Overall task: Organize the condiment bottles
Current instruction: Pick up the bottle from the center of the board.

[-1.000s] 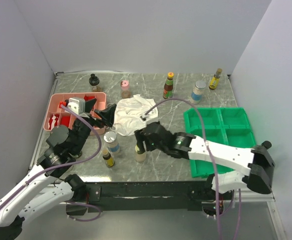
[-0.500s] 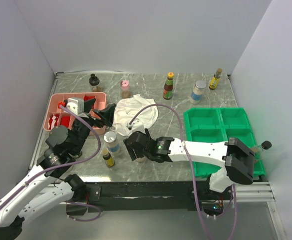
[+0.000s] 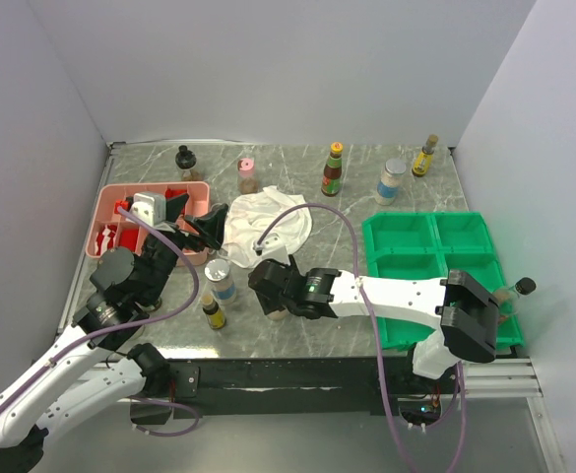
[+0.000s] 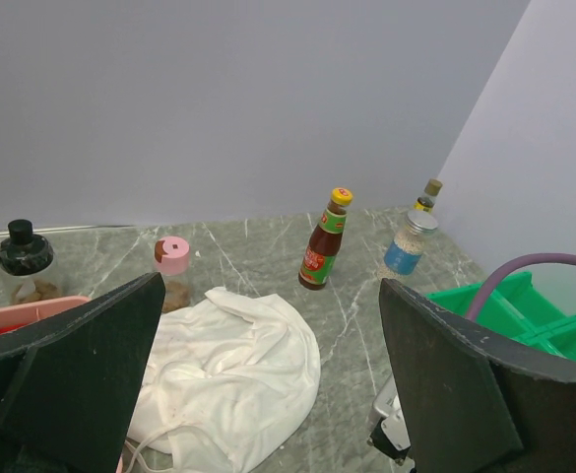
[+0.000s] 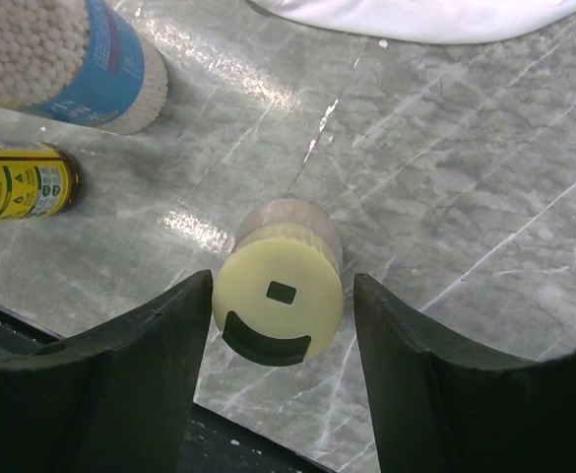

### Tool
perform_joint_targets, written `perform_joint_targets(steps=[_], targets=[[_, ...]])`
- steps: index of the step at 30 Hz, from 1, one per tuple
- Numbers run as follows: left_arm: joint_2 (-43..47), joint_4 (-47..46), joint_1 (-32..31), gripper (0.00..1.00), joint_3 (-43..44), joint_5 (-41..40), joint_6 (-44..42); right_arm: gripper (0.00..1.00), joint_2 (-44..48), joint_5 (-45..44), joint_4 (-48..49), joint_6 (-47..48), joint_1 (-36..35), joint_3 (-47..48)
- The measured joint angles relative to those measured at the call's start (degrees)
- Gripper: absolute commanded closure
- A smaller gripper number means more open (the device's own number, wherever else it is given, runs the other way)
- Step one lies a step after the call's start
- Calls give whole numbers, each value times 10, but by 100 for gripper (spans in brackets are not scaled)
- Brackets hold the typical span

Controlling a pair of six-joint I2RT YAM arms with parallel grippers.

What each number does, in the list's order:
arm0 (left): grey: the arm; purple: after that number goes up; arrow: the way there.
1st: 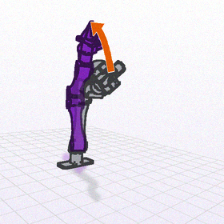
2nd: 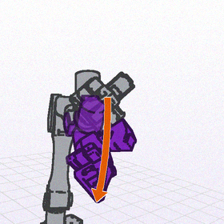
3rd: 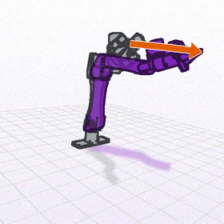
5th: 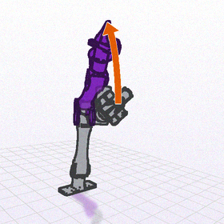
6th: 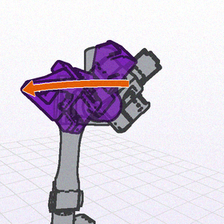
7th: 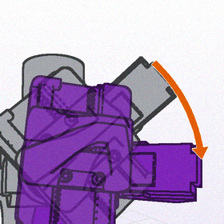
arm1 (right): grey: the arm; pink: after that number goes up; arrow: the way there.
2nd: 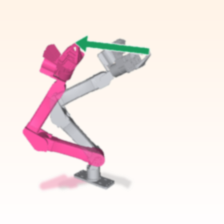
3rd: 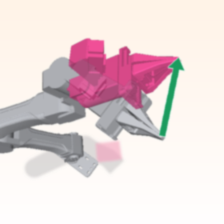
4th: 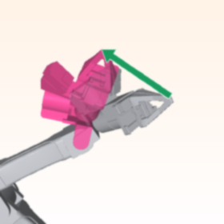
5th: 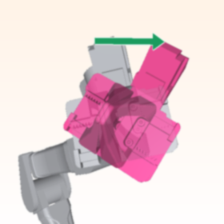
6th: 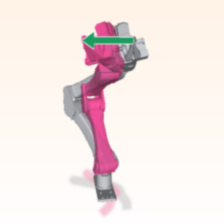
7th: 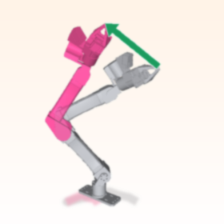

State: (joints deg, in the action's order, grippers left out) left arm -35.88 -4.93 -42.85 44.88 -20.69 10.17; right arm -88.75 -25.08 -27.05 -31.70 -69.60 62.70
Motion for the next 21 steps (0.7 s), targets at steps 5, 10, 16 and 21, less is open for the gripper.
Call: perform_joint_targets(steps=[5,10,16,21], targets=[[0,0,0,3,0,0,0,61,0,1,-3,-5,0,0],[0,0,0,3,0,0,0,73,0,-4,-5,-15,0,0],[0,0,0,3,0,0,0,100,2,-27,-38,-47,4,6],[-1,0,0,3,0,0,0,100,17,-76,-102,-87,16,23]])
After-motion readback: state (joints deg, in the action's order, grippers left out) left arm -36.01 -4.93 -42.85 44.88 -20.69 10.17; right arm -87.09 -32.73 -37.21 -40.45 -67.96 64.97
